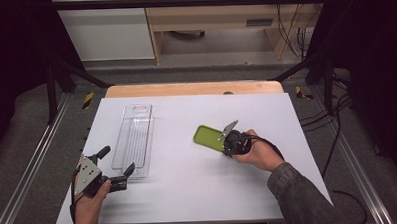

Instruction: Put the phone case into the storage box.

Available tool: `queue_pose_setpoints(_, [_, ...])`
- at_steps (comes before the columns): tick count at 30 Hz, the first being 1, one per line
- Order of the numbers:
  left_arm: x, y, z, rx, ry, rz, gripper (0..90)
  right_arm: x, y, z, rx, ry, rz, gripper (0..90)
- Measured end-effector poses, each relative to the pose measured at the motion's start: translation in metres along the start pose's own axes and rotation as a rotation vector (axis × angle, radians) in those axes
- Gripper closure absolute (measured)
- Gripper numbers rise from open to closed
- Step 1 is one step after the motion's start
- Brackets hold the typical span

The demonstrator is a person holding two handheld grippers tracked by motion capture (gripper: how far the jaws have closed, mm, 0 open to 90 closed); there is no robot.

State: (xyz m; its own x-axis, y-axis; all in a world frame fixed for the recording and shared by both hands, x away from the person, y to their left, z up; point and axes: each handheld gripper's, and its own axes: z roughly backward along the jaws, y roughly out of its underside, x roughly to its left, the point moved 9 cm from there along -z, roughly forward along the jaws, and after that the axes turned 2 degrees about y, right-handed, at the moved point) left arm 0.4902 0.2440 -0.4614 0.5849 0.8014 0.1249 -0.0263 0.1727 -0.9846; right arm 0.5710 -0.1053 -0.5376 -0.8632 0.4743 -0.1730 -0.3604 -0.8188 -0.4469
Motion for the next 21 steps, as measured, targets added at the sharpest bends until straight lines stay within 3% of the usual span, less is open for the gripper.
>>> queue_pose_setpoints(21, [-0.0001, 0.0002, -0.0003, 0.002, 0.000, -0.002, 0.9, 0.0007, 0.0006, 0.0012, -0.006, -0.004, 0.033, 83.9])
